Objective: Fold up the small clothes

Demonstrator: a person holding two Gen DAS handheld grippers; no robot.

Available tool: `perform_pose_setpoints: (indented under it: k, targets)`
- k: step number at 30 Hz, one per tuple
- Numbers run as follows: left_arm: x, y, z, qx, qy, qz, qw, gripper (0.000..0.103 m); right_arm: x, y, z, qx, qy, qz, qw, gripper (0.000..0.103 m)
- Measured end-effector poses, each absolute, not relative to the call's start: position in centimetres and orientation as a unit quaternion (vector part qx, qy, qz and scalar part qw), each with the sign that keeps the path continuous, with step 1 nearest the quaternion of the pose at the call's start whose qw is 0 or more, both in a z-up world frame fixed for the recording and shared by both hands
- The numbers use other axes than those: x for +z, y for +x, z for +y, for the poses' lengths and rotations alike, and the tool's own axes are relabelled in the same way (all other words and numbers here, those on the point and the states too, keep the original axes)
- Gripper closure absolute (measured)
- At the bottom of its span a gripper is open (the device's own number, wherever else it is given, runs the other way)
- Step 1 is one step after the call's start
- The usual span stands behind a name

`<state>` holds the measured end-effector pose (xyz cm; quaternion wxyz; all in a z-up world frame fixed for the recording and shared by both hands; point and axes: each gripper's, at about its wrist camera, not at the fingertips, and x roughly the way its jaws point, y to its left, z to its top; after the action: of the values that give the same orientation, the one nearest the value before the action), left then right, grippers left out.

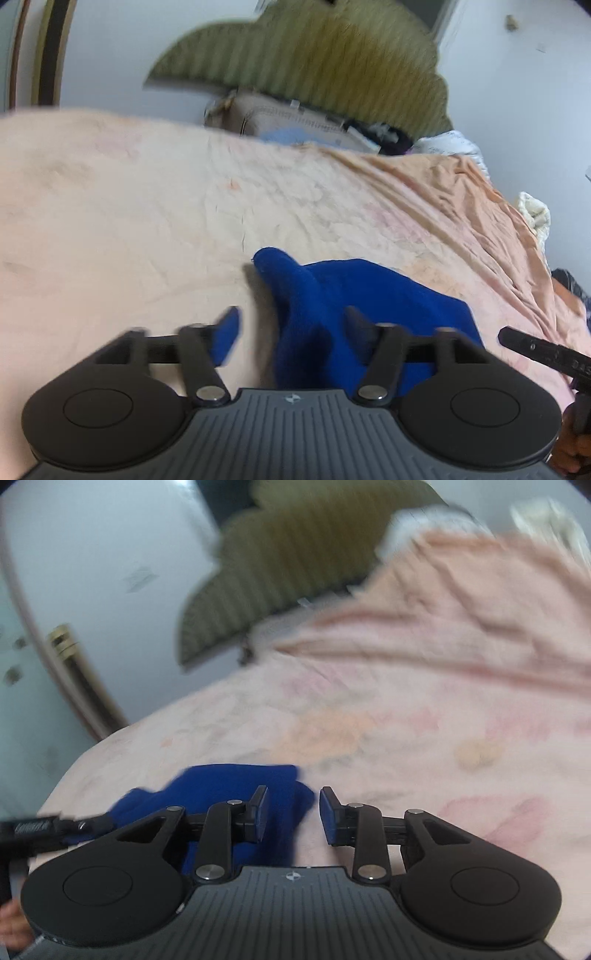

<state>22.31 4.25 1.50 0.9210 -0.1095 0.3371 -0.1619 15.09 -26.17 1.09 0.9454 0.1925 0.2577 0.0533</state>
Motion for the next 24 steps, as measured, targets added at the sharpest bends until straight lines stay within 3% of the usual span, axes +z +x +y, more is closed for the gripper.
perform_pose_setpoints:
  k: [3, 6, 8, 11, 15, 20, 24]
  targets:
    - [1.5, 19.6, 2.0, -0.164, -0.050, 0.324, 0.930, 0.029, 1.8, 13.1, -23.7, 0.143, 0.155, 0.271, 0.939, 0.068]
    - [-0.2, 19.9, -0.2, -0.126, 0.028, 0.363, 0.923, 0.030, 0.4, 13.9, -22.0, 0.136, 0.119, 0.319, 0.931, 0.064]
    - [0.1, 19.1, 0.5, -0.126, 0.006, 0.370, 0.920, 0.029, -0.6, 14.8, -22.1, 0.071, 0.114, 0.343, 0.930, 0.063]
    - [1.3, 16.5, 0.6, -0.118, 0.017, 0.349, 0.929, 0.029, 0.5, 12.7, -22.2, 0.064, 0.140, 0.317, 0.936, 0.058]
    - [1.2, 13.7, -0.3, -0.102, 0.036, 0.347, 0.932, 0.029, 1.4, 9.1, -20.2, 0.071, 0.102, 0.294, 0.948, 0.043]
    - [0.6, 11.9, -0.6, -0.096, 0.040, 0.370, 0.923, 0.029, -0.9, 8.7, -18.8, 0.026, 0.066, 0.354, 0.932, 0.043]
    - [0.4, 10.3, -0.1, -0.092, 0.036, 0.376, 0.921, 0.029, 0.0, 6.6, -19.5, 0.018, 0.101, 0.325, 0.940, 0.040]
